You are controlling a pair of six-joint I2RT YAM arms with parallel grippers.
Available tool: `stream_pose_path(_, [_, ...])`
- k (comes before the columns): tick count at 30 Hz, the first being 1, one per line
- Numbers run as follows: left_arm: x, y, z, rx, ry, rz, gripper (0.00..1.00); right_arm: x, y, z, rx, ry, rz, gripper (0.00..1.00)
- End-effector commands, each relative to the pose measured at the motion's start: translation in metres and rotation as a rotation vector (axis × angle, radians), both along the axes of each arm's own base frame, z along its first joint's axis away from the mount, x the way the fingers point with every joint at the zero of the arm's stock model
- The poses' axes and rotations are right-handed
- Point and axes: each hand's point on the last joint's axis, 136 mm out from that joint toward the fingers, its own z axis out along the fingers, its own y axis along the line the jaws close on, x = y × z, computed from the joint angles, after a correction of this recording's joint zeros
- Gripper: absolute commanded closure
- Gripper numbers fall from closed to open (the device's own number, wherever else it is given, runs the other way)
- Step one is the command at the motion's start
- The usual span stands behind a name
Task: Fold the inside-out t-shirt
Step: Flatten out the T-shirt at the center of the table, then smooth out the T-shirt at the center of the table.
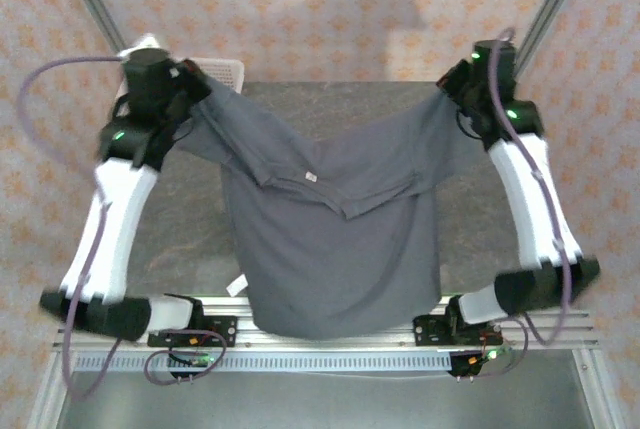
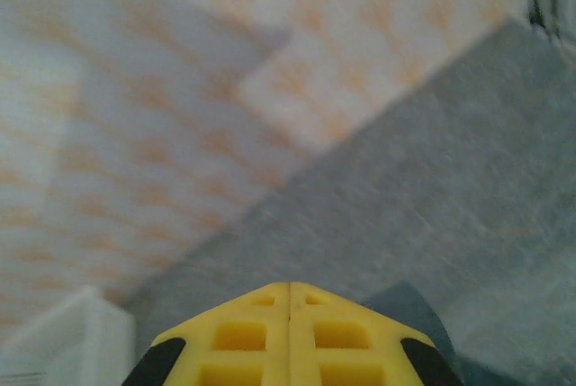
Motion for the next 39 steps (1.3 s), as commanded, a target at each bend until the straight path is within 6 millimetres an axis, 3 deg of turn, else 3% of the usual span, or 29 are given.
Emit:
stream_pose_path(1, [0.076, -0.005, -0.057, -0.026, 0.024, 0.015, 0.63, 0.049, -0.018, -0.026, -0.019, 0.011, -0.043, 0.65])
stream_pose_path(2, [0.1, -0.008, -0.075, -0.021, 0.055, 0.005, 0.51, 0.062, -0.018, -0.038, -0.039, 0.055, -0.033, 0.45])
stream_pose_path(3, [0.119, -0.014, -0.087, -0.014, 0.084, -0.026, 0.45, 0.069, -0.017, -0.05, -0.036, 0.118, -0.019, 0.39])
stream_pose_path(5, [0.141, -0.024, -0.103, -0.008, 0.13, -0.073, 0.42, 0.074, -0.009, -0.065, -0.023, 0.211, 0.043, 0.36])
stream_pose_path(8, [0.141, -0.033, -0.1, -0.043, 0.103, -0.118, 0.4, 0.061, -0.003, -0.082, -0.032, 0.255, 0.105, 0.34])
stream_pose_path(11, [0.114, -0.043, -0.097, -0.103, 0.096, -0.168, 0.4, 0.037, 0.025, -0.091, 0.024, 0.223, 0.27, 0.34])
stream_pose_path(15, [0.056, -0.075, -0.112, -0.144, 0.141, -0.299, 0.41, -0.007, 0.078, -0.114, -0.018, 0.233, 0.517, 0.35])
stream_pose_path(19, [-0.014, -0.121, -0.124, -0.064, 0.162, -0.484, 0.41, -0.049, 0.118, -0.163, -0.317, 0.324, 0.668, 0.35])
stream_pose_path(23, [-0.079, -0.158, -0.123, 0.045, 0.151, -0.667, 0.37, -0.069, 0.142, -0.219, -0.388, 0.465, 0.768, 0.35])
stream_pose_path(26, [-0.116, -0.171, -0.123, 0.094, 0.14, -0.748, 0.34, -0.077, 0.157, -0.255, -0.409, 0.549, 0.823, 0.35])
stream_pose_path(31, [-0.146, -0.168, -0.135, 0.105, 0.148, -0.777, 0.29, -0.076, 0.173, -0.291, -0.344, 0.62, 0.843, 0.36])
stream_pose_path(35, [-0.148, -0.158, -0.15, 0.135, 0.183, -0.743, 0.28, -0.075, 0.186, -0.305, -0.3, 0.644, 0.864, 0.38])
stream_pose_path(39, [-0.143, -0.161, -0.165, 0.133, 0.221, -0.741, 0.28, -0.075, 0.197, -0.31, -0.243, 0.646, 0.877, 0.4])
